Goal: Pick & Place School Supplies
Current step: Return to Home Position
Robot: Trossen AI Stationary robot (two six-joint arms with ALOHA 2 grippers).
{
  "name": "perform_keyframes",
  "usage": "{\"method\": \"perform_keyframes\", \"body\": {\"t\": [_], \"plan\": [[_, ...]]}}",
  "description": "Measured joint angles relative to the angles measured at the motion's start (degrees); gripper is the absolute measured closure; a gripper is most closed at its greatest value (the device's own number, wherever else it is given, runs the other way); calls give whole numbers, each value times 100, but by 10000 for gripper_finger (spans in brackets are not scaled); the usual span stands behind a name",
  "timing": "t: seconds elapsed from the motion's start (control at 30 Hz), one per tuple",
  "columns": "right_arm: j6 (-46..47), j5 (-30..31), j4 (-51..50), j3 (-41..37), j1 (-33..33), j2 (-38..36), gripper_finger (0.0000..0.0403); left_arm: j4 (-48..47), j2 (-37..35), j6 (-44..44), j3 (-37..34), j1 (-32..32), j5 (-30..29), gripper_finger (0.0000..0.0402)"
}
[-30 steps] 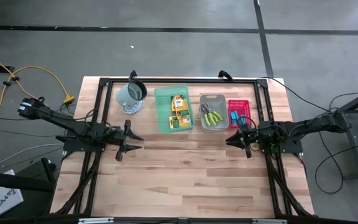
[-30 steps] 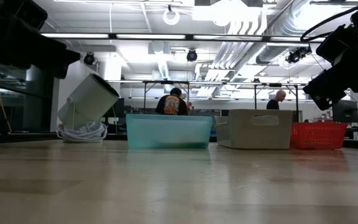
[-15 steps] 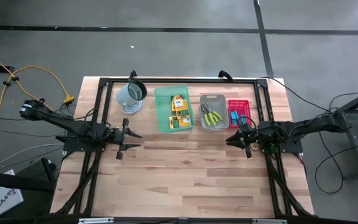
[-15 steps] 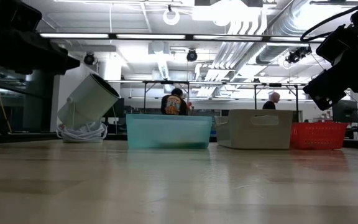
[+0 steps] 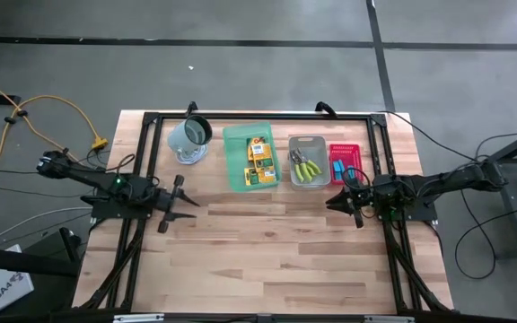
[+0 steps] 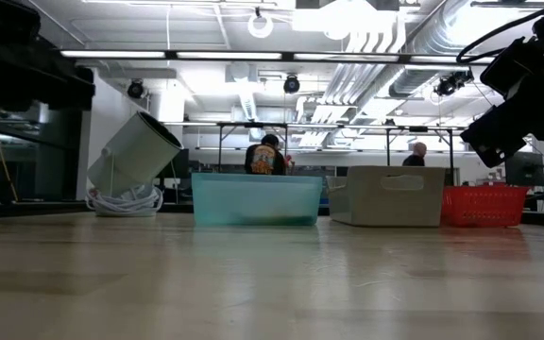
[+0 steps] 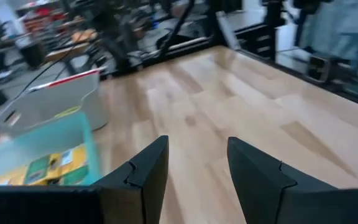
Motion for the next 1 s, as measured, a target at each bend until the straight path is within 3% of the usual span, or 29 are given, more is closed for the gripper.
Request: {"method": "perform_keyframes", "body": {"t": [0.17, 0.5, 1.0], "plan": [[0, 1, 4, 0, -1, 0, 337, -84, 17, 105, 0, 0, 407, 243], [0, 1, 4, 0, -1, 0, 337, -84, 17, -777, 0, -22, 407, 243], [0, 1, 4, 0, -1, 0, 337, -78, 17, -798, 0, -22, 399, 243]]}}
